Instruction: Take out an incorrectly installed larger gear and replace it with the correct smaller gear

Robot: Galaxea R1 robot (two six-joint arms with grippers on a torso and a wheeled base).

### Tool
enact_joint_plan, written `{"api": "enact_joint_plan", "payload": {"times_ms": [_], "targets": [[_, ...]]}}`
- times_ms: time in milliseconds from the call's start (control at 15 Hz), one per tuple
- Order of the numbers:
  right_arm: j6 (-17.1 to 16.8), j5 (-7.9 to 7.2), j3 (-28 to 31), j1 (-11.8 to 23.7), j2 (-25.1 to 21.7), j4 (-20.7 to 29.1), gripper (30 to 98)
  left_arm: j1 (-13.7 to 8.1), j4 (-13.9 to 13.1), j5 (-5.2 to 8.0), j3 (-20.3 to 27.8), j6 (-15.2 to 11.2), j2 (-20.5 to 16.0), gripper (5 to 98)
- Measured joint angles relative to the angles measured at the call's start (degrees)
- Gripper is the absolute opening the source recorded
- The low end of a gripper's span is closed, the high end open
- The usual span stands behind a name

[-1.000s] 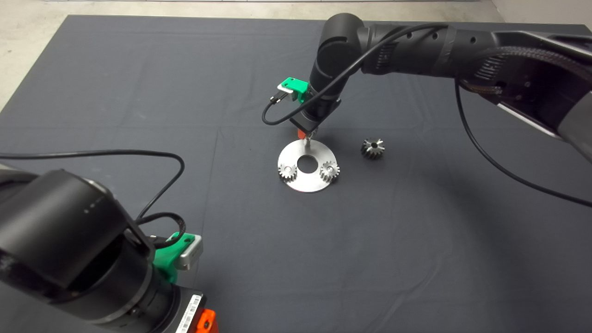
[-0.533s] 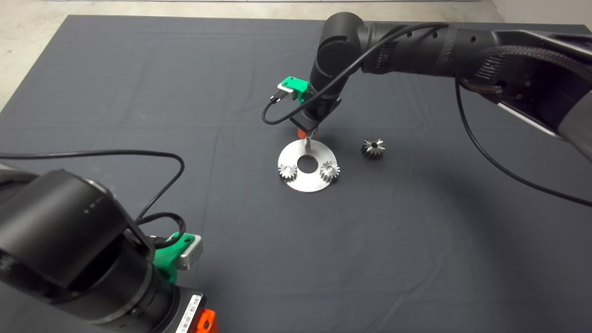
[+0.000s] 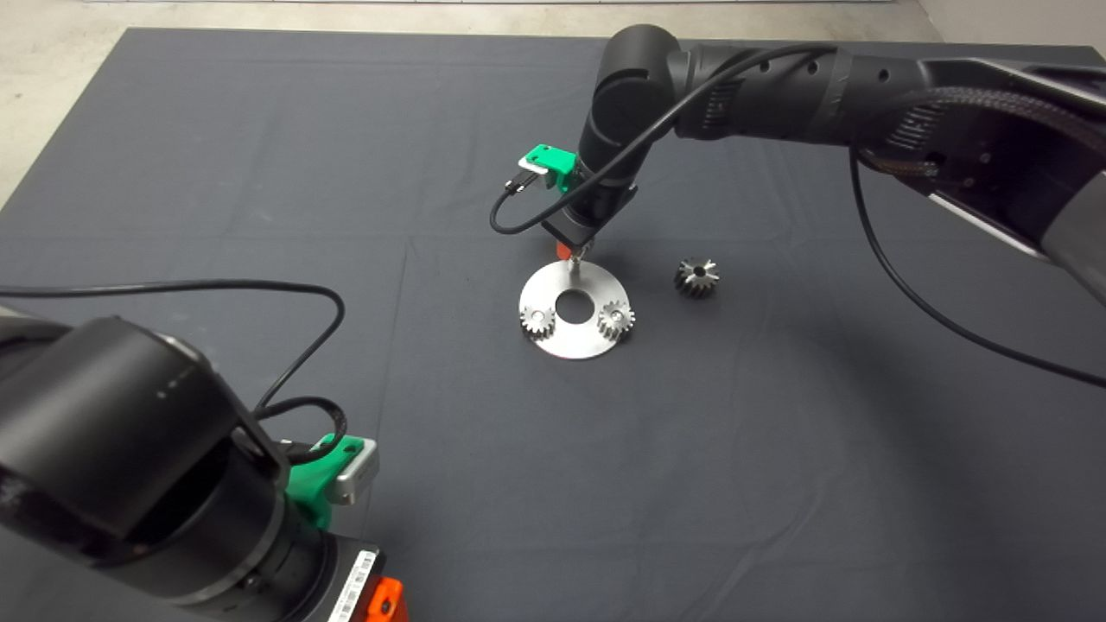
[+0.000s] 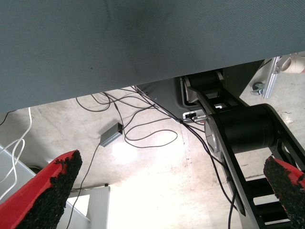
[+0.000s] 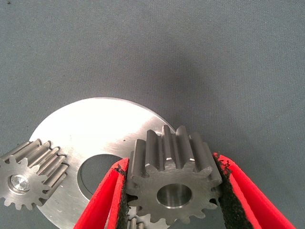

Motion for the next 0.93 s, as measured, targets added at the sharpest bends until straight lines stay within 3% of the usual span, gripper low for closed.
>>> {"api": "enact_joint_plan", "payload": {"times_ms": [600,933], "targets": [[0.0,0.02,0.0,-0.1,0.0,0.0,41.2,0.0,0.0,0.00,0.0,0.0,0.0,98.2],[0.0,-0.68,0.0,-1.7,0.0,-0.1,41.2,0.0,0.0,0.00,0.0,0.0,0.0,98.2]]}}
